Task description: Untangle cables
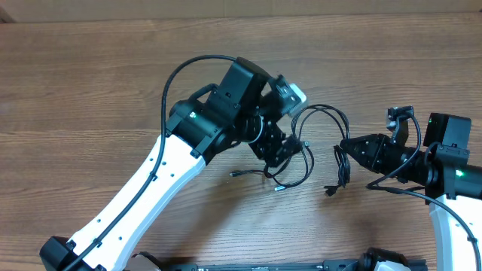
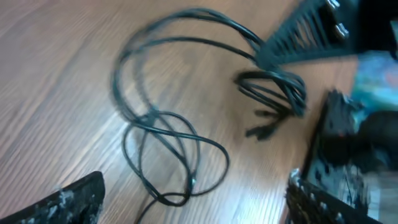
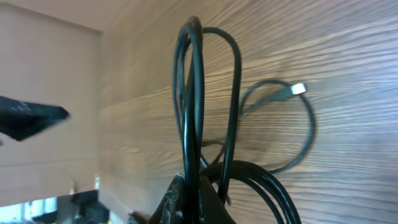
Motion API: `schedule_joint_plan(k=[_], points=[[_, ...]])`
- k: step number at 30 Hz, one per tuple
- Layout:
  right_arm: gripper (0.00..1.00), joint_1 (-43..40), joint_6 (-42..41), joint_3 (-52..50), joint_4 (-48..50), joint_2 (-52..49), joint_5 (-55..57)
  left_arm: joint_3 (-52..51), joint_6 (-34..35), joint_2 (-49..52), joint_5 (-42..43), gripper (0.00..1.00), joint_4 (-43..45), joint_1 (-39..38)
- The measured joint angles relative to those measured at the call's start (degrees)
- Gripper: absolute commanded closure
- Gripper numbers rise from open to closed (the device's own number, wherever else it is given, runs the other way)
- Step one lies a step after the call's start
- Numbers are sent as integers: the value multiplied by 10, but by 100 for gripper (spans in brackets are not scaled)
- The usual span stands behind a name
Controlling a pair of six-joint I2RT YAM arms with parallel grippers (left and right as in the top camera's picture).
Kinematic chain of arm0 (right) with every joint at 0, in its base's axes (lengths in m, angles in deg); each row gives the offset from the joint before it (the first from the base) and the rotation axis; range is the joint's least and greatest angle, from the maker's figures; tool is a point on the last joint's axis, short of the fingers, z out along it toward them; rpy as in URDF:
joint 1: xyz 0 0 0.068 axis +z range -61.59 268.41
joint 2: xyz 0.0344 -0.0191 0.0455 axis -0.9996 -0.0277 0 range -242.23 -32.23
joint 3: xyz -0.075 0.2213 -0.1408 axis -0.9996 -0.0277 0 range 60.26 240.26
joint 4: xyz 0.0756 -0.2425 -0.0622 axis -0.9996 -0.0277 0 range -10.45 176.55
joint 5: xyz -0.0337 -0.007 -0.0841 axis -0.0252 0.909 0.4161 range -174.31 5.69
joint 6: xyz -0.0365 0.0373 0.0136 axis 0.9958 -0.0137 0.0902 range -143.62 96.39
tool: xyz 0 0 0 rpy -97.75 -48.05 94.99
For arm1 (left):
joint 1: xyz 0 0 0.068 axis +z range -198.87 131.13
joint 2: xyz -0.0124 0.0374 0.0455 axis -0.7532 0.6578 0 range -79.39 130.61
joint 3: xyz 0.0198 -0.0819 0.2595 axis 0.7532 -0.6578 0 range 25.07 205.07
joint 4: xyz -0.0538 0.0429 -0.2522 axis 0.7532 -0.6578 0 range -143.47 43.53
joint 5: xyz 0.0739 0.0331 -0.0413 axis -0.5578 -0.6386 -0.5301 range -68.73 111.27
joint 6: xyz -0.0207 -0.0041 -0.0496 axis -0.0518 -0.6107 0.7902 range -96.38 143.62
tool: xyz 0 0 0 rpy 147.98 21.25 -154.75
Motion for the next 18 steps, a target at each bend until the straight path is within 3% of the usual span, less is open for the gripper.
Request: schedule_joint_plan(k=[9,13,14,18], points=[[96,0,0,0,40,0,-135,0,-133,0,139,14,-60,-1],[96,0,0,0,70,0,-207,0,-191,0,179,32,-74,-1],[96,0,0,0,76,0,-226,0,-206,0,187,32,-76,-1],[96,0,0,0,91,0,-292,0,-255,0,205,22,-73,-1]])
